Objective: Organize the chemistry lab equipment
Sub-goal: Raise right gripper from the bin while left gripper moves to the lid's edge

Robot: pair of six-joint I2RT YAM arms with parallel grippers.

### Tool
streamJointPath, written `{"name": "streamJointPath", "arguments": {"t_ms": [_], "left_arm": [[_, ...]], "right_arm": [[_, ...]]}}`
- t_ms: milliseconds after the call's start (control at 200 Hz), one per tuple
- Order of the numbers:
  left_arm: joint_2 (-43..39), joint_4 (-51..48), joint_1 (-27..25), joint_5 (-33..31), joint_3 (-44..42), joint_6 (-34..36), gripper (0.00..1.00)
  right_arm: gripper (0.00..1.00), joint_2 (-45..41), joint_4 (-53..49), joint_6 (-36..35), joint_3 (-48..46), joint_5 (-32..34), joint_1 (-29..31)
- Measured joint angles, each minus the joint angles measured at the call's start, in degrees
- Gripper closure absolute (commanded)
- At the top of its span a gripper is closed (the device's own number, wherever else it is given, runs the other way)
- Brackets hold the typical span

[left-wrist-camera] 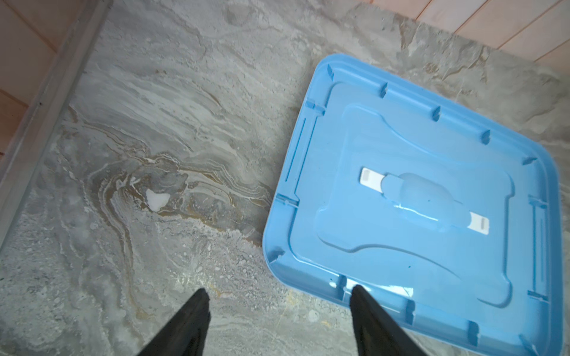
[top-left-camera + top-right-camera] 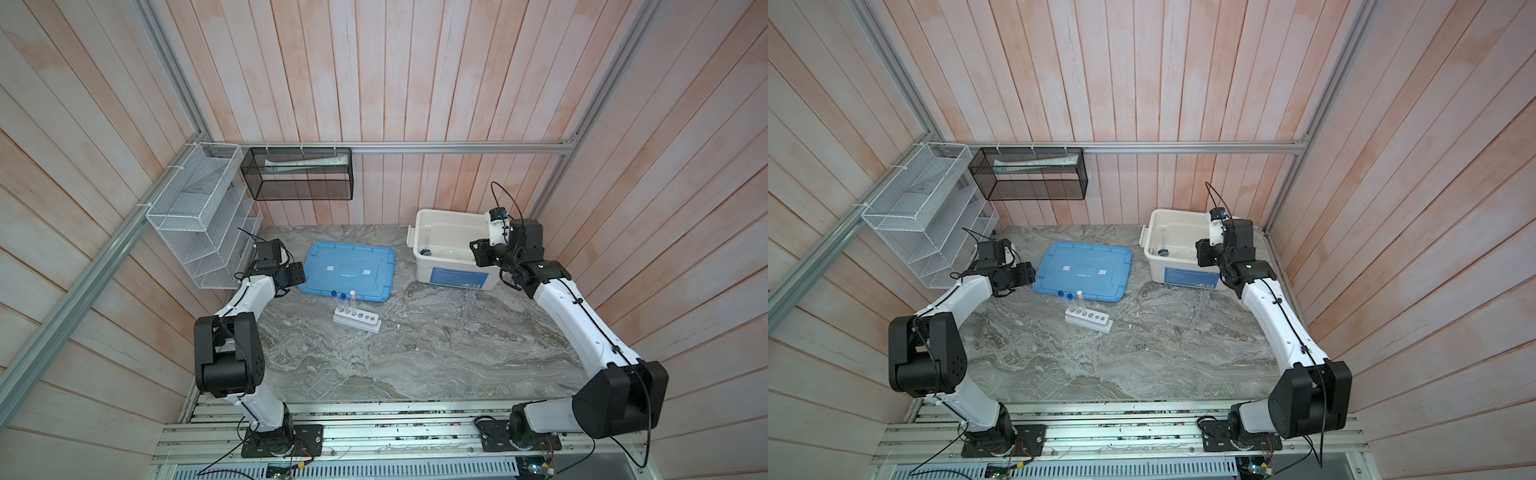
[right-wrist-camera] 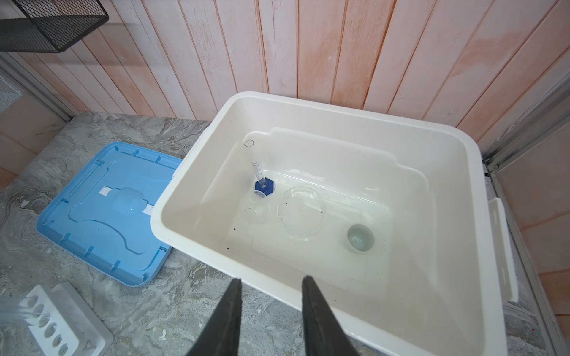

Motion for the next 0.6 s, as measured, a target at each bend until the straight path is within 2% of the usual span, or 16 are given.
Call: {"name": "streamJointPath", "arguments": {"t_ms": [175, 390, 600], "left_arm": [[4.1, -0.6, 0.0, -0.2, 0.0, 2.1, 0.30], [8.7, -1.4, 0.0, -0.2, 1.5, 3.8, 0.38], [9.4, -1.5, 0.0, -0.2, 3.2, 4.0, 0.42]], "right_arm": [[0.66, 1.1, 0.5, 0.0, -0.9, -0.6, 0.3], [0.66, 2.5, 2.0, 0.1, -1.9, -1.6, 0.3], [0.66, 3.6, 3.1, 0.8, -2.6, -2.6, 0.3]]}}
